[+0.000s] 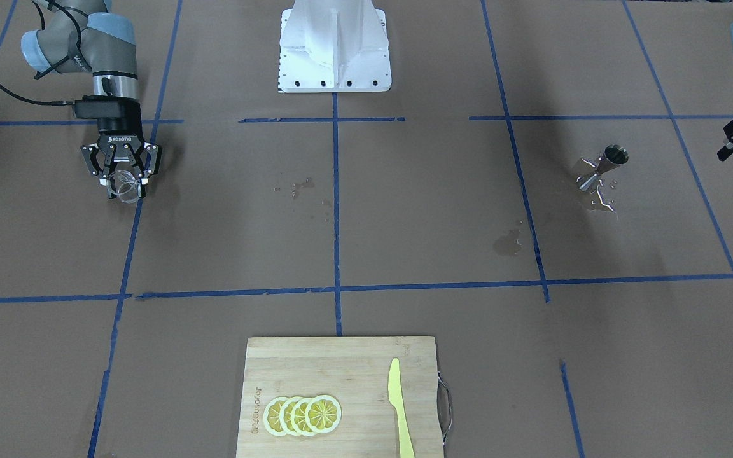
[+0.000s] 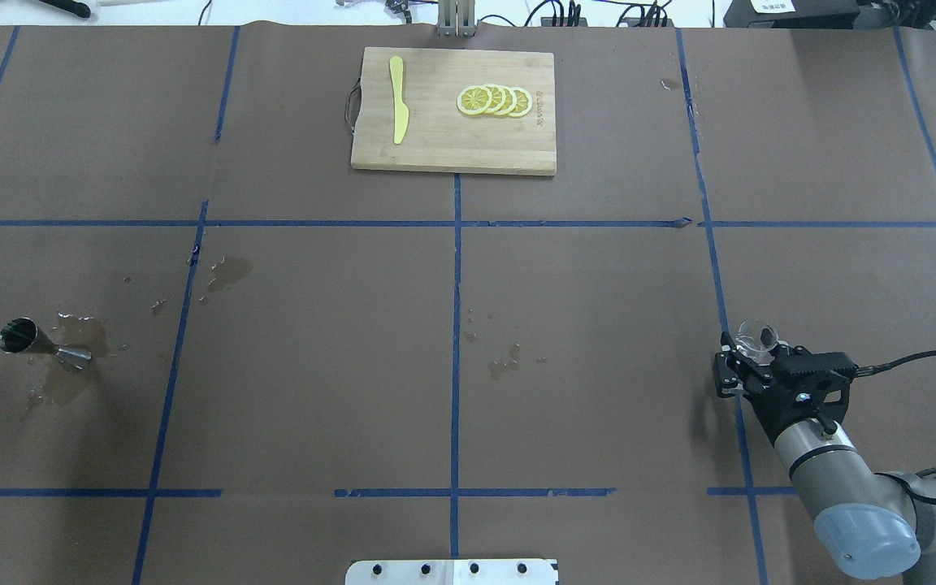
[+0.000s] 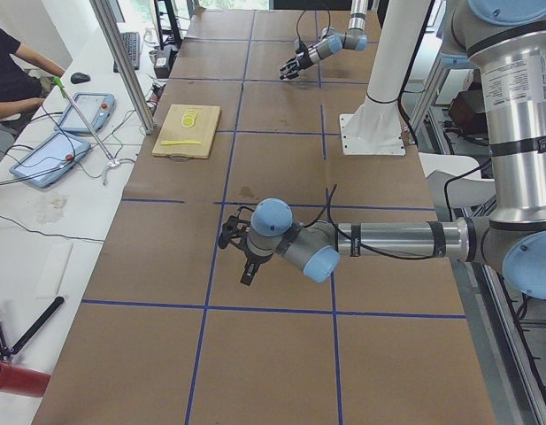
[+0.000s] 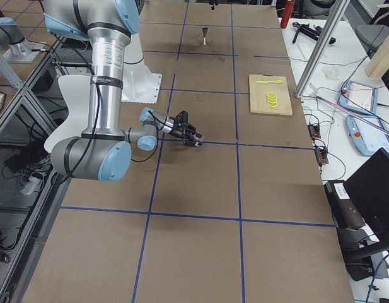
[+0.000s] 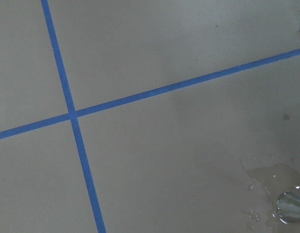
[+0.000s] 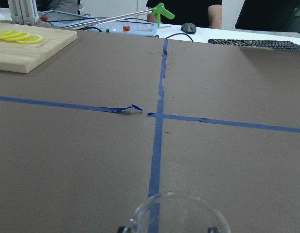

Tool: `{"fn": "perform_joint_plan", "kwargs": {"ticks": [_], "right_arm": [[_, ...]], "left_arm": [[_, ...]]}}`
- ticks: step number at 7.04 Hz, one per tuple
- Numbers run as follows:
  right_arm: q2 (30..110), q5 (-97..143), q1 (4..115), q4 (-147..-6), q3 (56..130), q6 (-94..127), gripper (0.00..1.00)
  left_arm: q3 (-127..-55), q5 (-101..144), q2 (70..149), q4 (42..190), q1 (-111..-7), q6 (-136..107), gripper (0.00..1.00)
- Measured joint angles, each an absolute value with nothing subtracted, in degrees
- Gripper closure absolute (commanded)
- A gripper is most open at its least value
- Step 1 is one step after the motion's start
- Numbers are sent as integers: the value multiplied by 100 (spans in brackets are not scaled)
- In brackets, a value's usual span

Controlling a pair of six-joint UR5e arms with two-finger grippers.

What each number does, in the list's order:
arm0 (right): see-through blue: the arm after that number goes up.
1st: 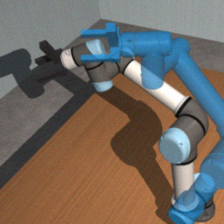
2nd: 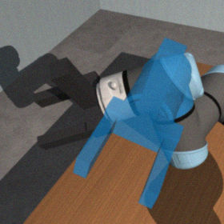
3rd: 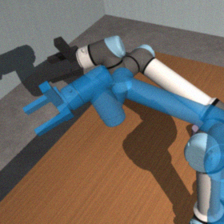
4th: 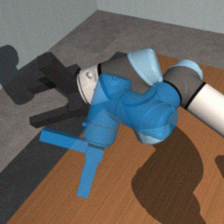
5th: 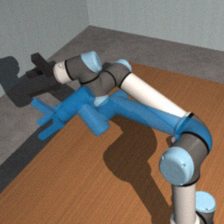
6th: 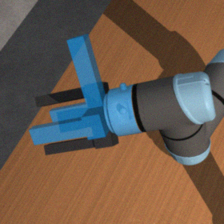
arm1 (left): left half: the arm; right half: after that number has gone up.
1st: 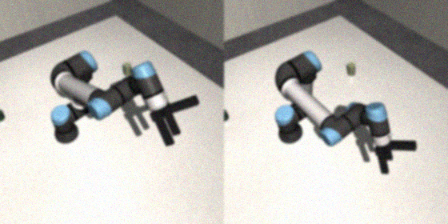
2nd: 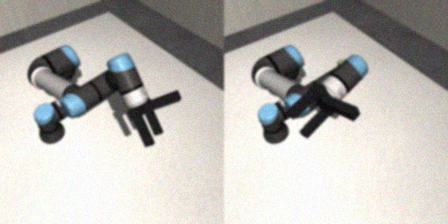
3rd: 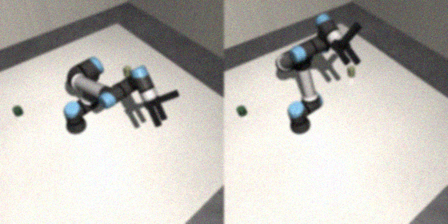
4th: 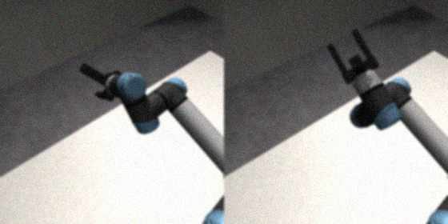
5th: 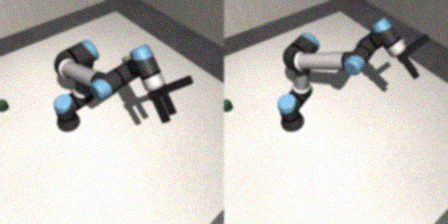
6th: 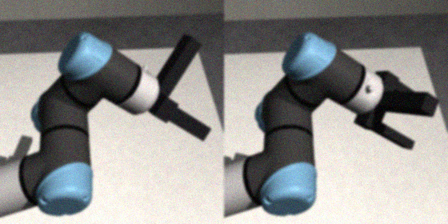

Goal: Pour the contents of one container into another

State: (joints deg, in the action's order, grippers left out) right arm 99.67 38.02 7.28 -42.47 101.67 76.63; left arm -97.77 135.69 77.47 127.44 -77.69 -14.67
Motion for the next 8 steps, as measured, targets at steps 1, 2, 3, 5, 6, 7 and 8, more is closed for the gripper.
{"fn": "perform_joint_plan", "kwargs": {"ticks": [1, 2, 3, 5, 6, 7, 8], "right_arm": [[9976, 3799, 707, -4246, 10165, 7664, 19], [9986, 3798, 686, -4245, 10166, 7664, 19], [10000, 3799, 675, -4228, 10168, 7664, 9], [10368, 3872, 547, -3571, 10184, 7653, 3], [10568, 4060, 457, -3190, 10251, 7641, 1], [10727, 4374, 416, -3014, 10383, 7638, 1], [10964, 4823, 412, -2938, 10595, 7638, 1]], "left_arm": [[-9776, 13563, 7749, 12744, -7769, -1467, 0], [-9776, 13557, 7751, 12744, -7770, -1467, 0], [-9779, 13554, 7750, 12744, -7770, -1468, 0], [-9777, 13553, 7746, 12746, -7770, -1474, 0], [-9775, 13553, 7747, 12750, -7770, -1475, 0], [-9775, 13553, 7746, 12752, -7772, -1476, 0], [-9779, 13553, 7742, 12753, -7775, -1475, 0]]}}
